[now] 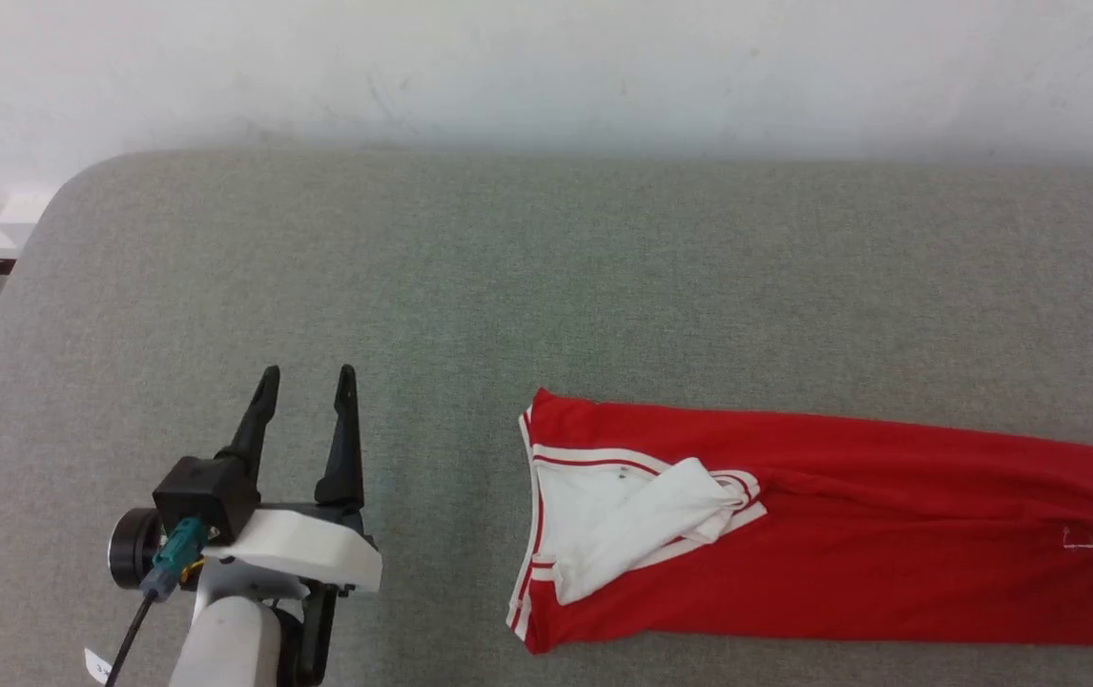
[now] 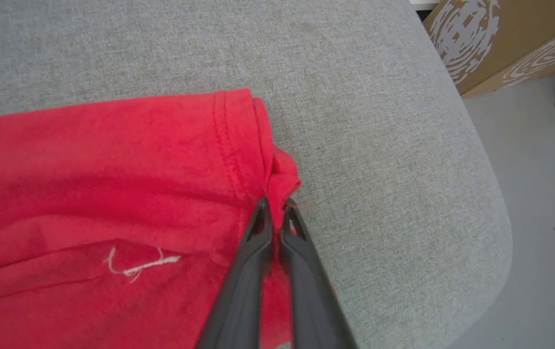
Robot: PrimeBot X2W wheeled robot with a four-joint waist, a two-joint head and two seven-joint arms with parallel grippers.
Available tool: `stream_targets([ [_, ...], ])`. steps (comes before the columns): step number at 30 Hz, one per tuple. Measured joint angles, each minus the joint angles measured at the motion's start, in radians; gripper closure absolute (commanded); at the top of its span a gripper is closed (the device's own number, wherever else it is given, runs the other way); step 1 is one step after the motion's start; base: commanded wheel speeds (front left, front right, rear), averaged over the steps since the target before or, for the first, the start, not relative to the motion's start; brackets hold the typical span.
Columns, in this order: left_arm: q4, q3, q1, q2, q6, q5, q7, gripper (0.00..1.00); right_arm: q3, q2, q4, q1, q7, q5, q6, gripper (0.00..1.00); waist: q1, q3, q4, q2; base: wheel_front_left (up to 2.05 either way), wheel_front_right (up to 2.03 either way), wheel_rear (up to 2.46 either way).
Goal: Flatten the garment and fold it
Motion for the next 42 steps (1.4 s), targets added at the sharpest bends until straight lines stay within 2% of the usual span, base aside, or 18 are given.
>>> stream_targets([
  [6, 0.008, 0.013, 0.0, -0.009, -0.009, 0.009, 0.0, 0.0, 0.051, 0.005, -0.035, 0.022, -0.003, 0.015, 0.0, 1.0, 0.0, -0.006, 0.005, 0.0, 0.0, 0.0, 0.0],
  [11, 0.01, 0.024, 0.001, -0.013, -0.016, 0.014, 0.0, 0.0, 0.205, 0.033, -0.246, 0.073, 0.098, 0.126, 0.0, 1.0, 0.0, -0.013, 0.003, 0.0, 0.0, 0.0, 0.0],
  [12, 0.01, 0.024, 0.001, -0.013, -0.016, 0.014, 0.0, 0.0, 0.205, 0.033, -0.246, 0.073, 0.098, 0.126, 0.0, 1.0, 0.0, -0.013, 0.003, 0.0, 0.0, 0.0, 0.0],
  [13, 0.011, 0.027, 0.001, -0.015, -0.017, 0.015, 0.0, 0.0, 0.295, 0.036, -0.366, 0.109, 0.168, 0.171, 0.0, 1.0, 0.0, -0.013, 0.002, 0.0, 0.0, 0.0, 0.0],
  [17, 0.014, 0.029, 0.0, -0.017, -0.026, 0.021, 0.0, 0.0, 0.48, 0.039, -0.626, 0.171, 0.306, 0.244, 0.0, 1.0, 0.0, -0.009, 0.003, 0.0, 0.0, 0.0, 0.0],
  [20, 0.017, 0.027, 0.0, -0.019, -0.026, 0.021, 0.0, 0.0, 0.617, 0.011, -0.76, 0.184, 0.372, 0.277, 0.0, 1.0, -0.0001, -0.003, 0.008, 0.0, 0.0, 0.0, 0.0],
  [23, 0.021, 0.024, -0.001, -0.021, -0.034, 0.021, 0.0, 0.0, 0.749, -0.015, -0.818, 0.174, 0.398, 0.299, 0.0, 1.0, 0.0, 0.003, 0.017, 0.0, 0.0, 0.0, 0.0],
  [26, 0.025, 0.021, -0.008, -0.022, -0.035, 0.021, 0.0, 0.0, 0.868, -0.027, -0.807, 0.131, 0.398, 0.313, 0.0, 1.0, 0.0, 0.012, 0.027, 0.0, 0.0, 0.0, 0.0],
  [29, 0.026, 0.016, -0.017, -0.024, -0.042, 0.021, 0.0, 0.0, 0.962, -0.025, -0.742, 0.072, 0.378, 0.331, 0.0, 1.0, 0.0, 0.02, 0.039, 0.0, 0.0, 0.0, 0.0],
  [32, 0.029, 0.013, -0.025, -0.026, -0.043, 0.021, 0.0, 0.0, 1.011, -0.01, -0.684, 0.035, 0.357, 0.348, 0.0, 1.0, 0.0, 0.028, 0.048, 0.0, 0.0, 0.0, 0.0],
  [33, 0.03, 0.01, -0.03, -0.027, -0.044, 0.021, 0.0, 0.0, 1.056, 0.003, -0.612, 0.003, 0.334, 0.358, 0.0, 1.0, 0.0, 0.035, 0.057, 0.0, 0.0, 0.0, 0.0],
  [36, 0.034, 0.006, -0.034, -0.028, -0.044, 0.021, 0.0, 0.0, 1.113, 0.023, -0.5, -0.037, 0.293, 0.383, 0.0, 1.0, 0.0001, 0.046, 0.071, 0.0, 0.0, 0.0, 0.0],
  [42, 0.041, 0.0, -0.037, -0.029, -0.049, 0.021, 0.0, 0.0, 1.195, 0.042, -0.293, -0.093, 0.234, 0.432, 0.0, 1.0, 0.0, 0.064, 0.092, 0.0, 0.0, 0.0, 0.0],
])
